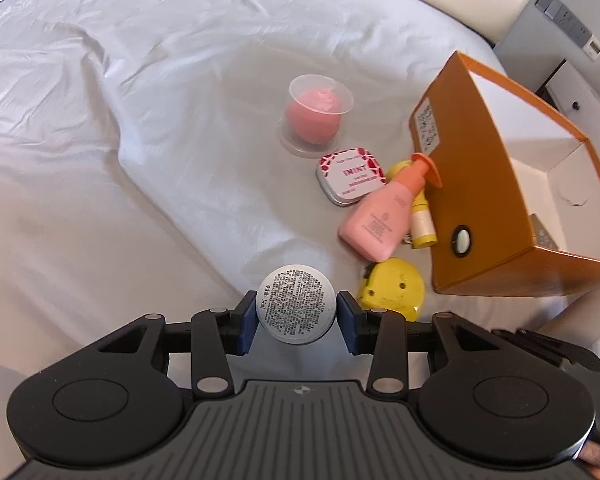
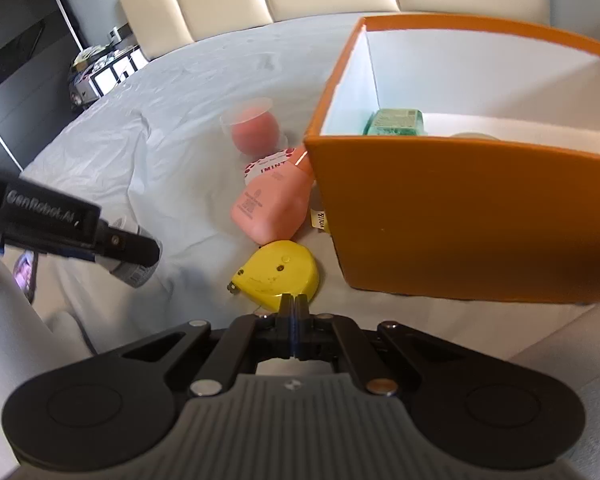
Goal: Organize rigid objects
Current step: 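Grasp the white-lidded cream jar with the left gripper and lift it, then grasp the yellow tape measure with the right gripper while the left holds the cream jar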
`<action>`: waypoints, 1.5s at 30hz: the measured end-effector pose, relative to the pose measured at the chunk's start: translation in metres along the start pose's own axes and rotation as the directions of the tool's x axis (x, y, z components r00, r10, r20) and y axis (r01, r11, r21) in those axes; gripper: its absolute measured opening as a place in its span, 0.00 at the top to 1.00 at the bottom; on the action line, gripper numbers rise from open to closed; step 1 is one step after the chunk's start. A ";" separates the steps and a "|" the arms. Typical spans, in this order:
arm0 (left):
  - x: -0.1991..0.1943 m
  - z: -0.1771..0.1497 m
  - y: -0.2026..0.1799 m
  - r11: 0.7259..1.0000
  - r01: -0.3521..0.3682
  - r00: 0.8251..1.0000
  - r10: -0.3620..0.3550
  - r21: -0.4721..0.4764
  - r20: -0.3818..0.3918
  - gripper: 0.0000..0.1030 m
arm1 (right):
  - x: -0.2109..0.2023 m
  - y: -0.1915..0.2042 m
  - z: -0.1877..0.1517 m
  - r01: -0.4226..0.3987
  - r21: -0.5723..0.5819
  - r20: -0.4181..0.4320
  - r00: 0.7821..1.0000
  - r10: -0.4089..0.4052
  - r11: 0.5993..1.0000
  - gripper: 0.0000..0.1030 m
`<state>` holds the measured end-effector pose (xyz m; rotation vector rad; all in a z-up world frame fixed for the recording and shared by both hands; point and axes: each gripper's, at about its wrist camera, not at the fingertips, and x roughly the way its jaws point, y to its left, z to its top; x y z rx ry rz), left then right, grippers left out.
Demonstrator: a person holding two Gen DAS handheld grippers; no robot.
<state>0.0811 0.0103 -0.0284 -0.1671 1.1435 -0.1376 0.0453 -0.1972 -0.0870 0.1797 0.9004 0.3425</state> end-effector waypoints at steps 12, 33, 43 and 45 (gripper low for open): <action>0.009 0.001 -0.003 0.999 -0.049 0.999 0.049 0.014 -0.005 0.55 | 0.046 -0.009 0.025 0.048 0.243 -0.145 0.989 -0.013 0.969 0.39; 0.016 0.004 -0.006 0.998 -0.049 0.999 0.050 0.034 -0.019 0.54 | 0.036 0.004 0.016 0.242 0.157 -0.106 0.968 -0.228 0.957 0.14; 0.019 0.006 -0.010 0.997 -0.066 0.997 0.067 0.050 -0.023 0.55 | 0.055 0.004 0.025 0.140 0.143 -0.172 0.978 -0.115 0.980 0.15; 0.019 0.005 -0.010 0.996 -0.068 0.997 0.069 0.049 -0.024 0.55 | 0.051 0.007 0.022 0.105 0.125 -0.154 0.984 -0.085 0.987 0.37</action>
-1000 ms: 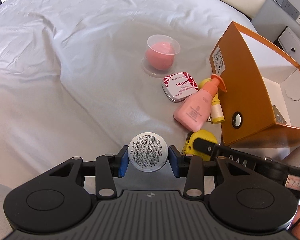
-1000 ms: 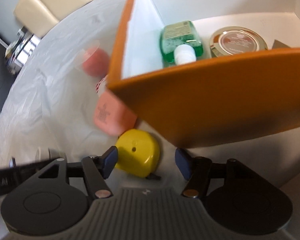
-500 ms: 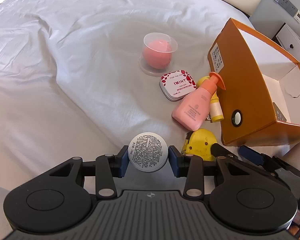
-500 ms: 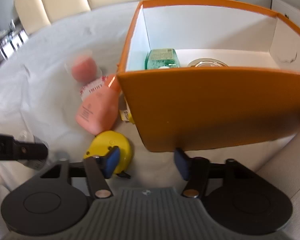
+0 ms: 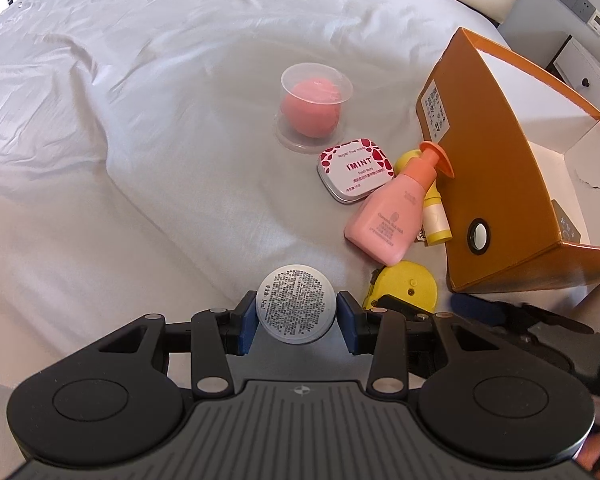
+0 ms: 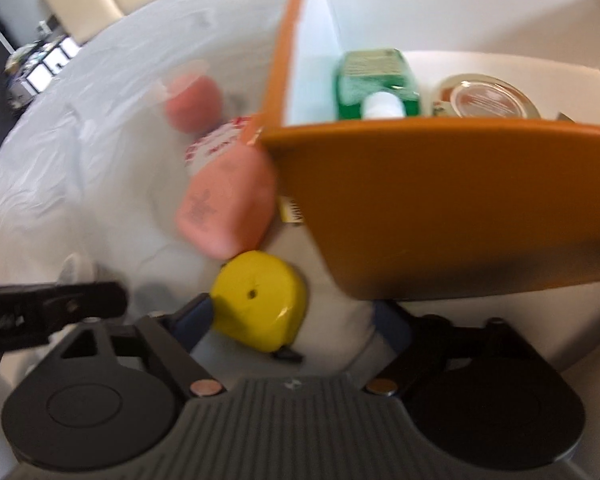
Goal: Organize rigid objects
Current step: 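Grasp the yellow tape measure with the right gripper while the left holds the cream jar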
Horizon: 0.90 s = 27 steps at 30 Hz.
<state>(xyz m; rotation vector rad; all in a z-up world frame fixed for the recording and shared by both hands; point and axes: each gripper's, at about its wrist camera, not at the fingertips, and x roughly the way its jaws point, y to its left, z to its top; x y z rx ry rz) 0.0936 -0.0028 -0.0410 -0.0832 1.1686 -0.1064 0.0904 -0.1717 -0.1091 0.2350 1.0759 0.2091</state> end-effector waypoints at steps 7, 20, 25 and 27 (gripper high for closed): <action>-0.001 -0.001 0.001 1.000 -0.005 1.000 0.005 -0.002 0.004 0.54 | -0.020 -0.004 -0.013 -0.157 0.043 0.099 0.983 0.152 0.987 0.77; 0.022 0.003 -0.005 0.996 -0.069 0.988 0.076 0.058 -0.132 0.55 | -0.014 -0.014 -0.002 -0.290 0.098 0.065 0.956 0.285 0.952 0.79; 0.028 0.004 -0.008 0.993 -0.091 0.983 0.101 0.074 -0.150 0.55 | -0.001 -0.019 0.003 -0.328 0.186 0.022 0.944 0.330 0.926 0.77; 0.029 0.005 -0.006 0.993 -0.097 0.982 0.105 0.062 -0.156 0.55 | 0.003 -0.023 0.002 -0.344 0.226 0.009 0.936 0.351 0.911 0.76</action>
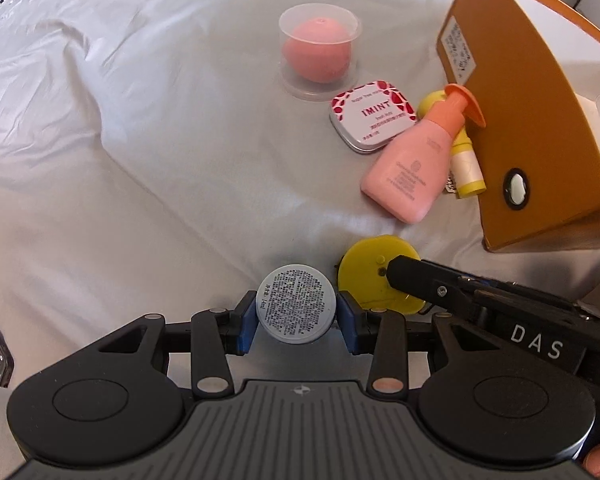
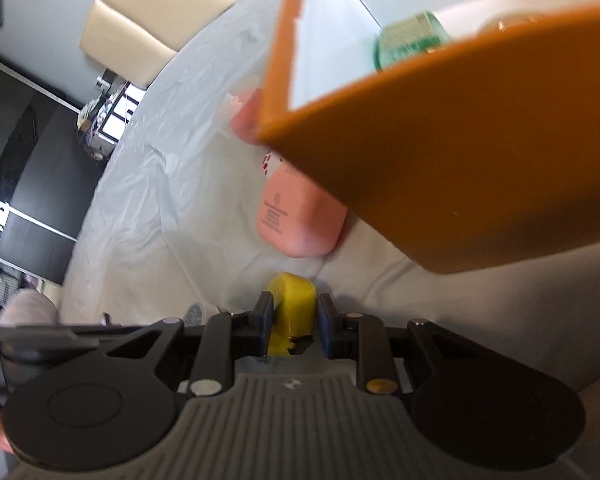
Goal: Organize rigid objects
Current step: 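Grasp the yellow tape measure with the right gripper while the left holds the cream jar, then carry the tape measure in the right gripper while the left carries the jar over the orange box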
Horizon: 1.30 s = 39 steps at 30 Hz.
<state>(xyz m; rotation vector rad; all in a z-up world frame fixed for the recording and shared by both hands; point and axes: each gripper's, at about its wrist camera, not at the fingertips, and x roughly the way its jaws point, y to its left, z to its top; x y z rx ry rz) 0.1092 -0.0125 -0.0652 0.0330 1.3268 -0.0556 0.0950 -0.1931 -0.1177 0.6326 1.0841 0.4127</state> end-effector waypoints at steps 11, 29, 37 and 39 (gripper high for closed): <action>-0.009 -0.005 0.005 0.999 0.038 0.998 -0.037 -0.026 0.055 0.55 | -0.005 0.007 -0.004 0.006 -0.056 0.016 1.000 -0.005 0.998 0.78; -0.116 0.006 -0.040 0.953 0.283 0.881 -0.303 0.109 0.364 0.55 | -0.187 0.013 0.023 0.023 -0.204 0.342 0.938 0.049 0.979 0.81; -0.133 0.038 -0.097 0.925 0.291 0.846 -0.369 0.246 0.385 0.55 | -0.240 -0.013 0.071 0.215 -0.119 0.473 0.871 -0.135 0.969 0.82; -0.130 0.046 -0.109 0.918 0.295 0.843 -0.380 0.264 0.380 0.55 | -0.243 -0.020 0.082 0.267 -0.099 0.474 0.860 -0.190 0.959 0.82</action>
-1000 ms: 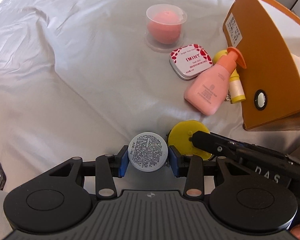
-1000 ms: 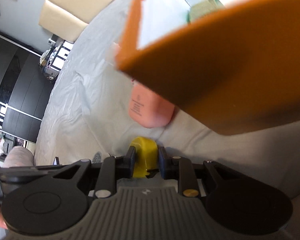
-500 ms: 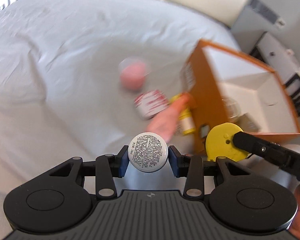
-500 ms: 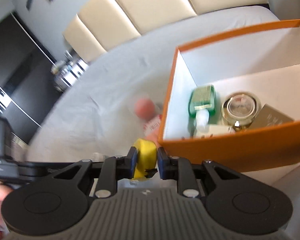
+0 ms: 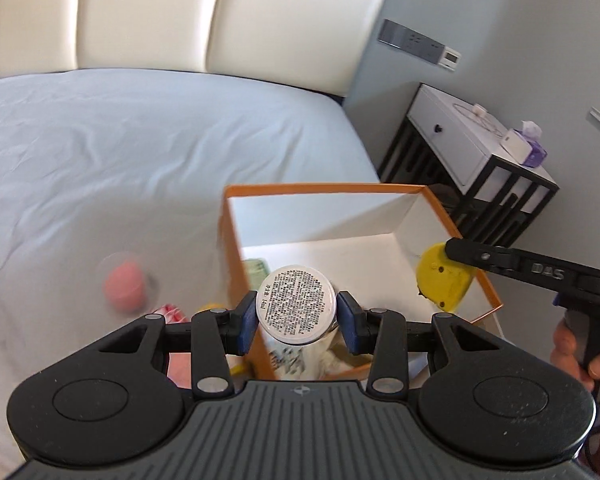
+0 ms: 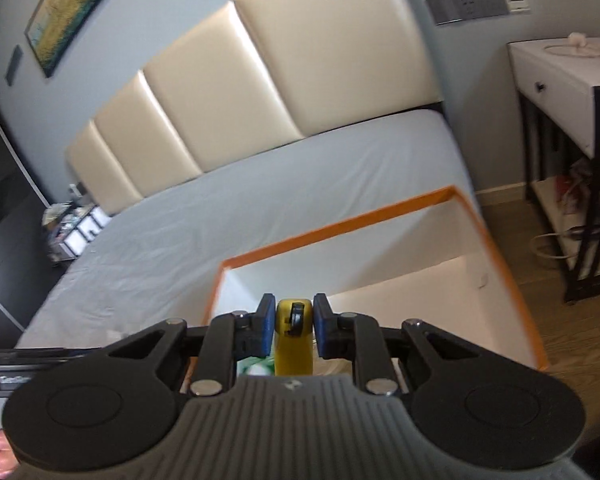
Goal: Organize rigid objects
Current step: 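Carry the tape measure in the right gripper while the left carries the jar over the orange box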
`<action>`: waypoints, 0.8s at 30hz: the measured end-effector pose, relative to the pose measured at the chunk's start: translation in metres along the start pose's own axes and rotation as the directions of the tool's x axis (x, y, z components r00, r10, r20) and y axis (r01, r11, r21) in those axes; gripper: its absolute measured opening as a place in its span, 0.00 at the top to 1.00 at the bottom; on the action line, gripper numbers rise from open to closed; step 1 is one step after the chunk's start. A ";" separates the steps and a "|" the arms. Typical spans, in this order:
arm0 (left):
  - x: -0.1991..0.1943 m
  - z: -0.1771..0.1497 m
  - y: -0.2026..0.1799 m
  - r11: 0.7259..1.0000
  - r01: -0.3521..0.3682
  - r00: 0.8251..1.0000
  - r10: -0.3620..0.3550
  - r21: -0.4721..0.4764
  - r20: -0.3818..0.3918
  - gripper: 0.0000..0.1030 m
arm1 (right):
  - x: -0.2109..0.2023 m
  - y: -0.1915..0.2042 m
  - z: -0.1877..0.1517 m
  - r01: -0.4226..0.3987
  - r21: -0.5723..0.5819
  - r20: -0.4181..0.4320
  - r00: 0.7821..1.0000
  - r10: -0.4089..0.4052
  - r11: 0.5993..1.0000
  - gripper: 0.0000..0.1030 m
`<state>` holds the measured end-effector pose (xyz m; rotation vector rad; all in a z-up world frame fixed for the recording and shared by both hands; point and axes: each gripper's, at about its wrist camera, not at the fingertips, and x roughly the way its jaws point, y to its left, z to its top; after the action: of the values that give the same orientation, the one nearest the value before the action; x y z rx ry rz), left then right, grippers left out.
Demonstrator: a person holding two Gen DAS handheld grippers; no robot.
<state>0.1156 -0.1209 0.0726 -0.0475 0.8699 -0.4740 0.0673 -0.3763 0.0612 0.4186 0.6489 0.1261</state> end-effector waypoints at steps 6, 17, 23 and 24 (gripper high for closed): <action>0.025 0.001 -0.018 0.999 0.015 0.999 -0.013 0.046 -0.039 0.55 | 0.035 -0.013 0.009 0.161 -0.075 -0.080 0.983 -0.167 0.984 0.82; 0.055 -0.006 -0.018 0.999 0.009 0.992 -0.003 0.053 -0.125 0.55 | 0.091 -0.031 -0.018 0.230 -0.137 -0.305 0.915 -0.262 0.963 0.82; 0.064 -0.004 -0.015 0.999 0.003 0.989 0.004 0.047 -0.149 0.55 | 0.114 -0.042 -0.019 0.246 -0.114 -0.388 0.881 -0.271 0.963 0.82; 0.065 -0.004 -0.015 0.999 0.004 0.989 0.003 0.045 -0.151 0.55 | 0.118 -0.043 -0.019 0.246 -0.112 -0.411 0.871 -0.270 0.963 0.82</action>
<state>0.1426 -0.1610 0.0269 0.0303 1.0073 -0.5029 0.1484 -0.3804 -0.0365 0.2454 1.1234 -0.0229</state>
